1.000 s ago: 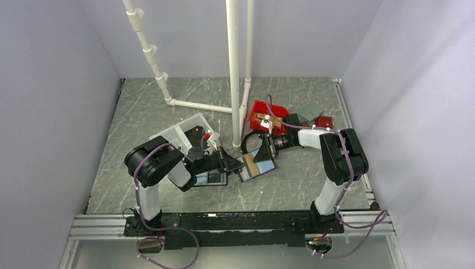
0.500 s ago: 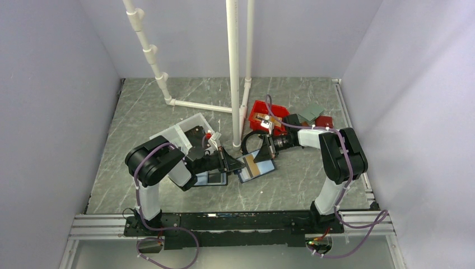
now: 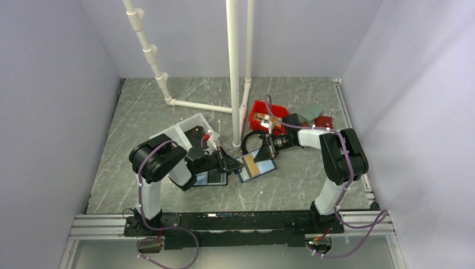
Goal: Take the credit cards out of the card holder
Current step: Place the card holder at the center of the board.
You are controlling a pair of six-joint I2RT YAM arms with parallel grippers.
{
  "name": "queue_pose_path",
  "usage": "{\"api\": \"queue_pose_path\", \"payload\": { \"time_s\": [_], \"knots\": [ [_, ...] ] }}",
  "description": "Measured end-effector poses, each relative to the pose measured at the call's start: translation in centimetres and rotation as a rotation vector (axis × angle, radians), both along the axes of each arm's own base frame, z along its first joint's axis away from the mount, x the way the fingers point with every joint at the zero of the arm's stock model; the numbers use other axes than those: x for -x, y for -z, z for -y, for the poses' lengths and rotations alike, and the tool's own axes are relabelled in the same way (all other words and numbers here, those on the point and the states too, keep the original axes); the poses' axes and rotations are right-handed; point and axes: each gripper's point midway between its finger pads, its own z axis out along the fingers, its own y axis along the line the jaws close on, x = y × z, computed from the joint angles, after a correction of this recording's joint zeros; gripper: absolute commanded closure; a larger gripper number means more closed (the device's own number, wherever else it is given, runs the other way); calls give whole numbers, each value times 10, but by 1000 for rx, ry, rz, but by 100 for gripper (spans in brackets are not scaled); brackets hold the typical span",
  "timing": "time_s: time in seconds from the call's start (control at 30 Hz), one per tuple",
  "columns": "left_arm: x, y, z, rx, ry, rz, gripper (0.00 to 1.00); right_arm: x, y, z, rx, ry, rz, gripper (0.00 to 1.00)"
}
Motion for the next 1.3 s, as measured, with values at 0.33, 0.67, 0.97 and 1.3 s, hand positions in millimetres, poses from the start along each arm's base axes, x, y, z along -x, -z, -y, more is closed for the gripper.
{"api": "queue_pose_path", "payload": {
  "time_s": [0.33,0.67,0.97,1.3],
  "knots": [
    [2,16,-2,-43,-5,-79,100,-5,5,4,39,21,15,100],
    [-1,27,-1,-84,0,-134,97,-4,4,4,44,18,9,94],
    [-2,28,-1,-123,1,-157,76,-5,9,-1,82,7,3,81],
    [-7,28,3,-143,-3,-170,71,-1,26,-2,170,5,-28,81]
  ]
}}
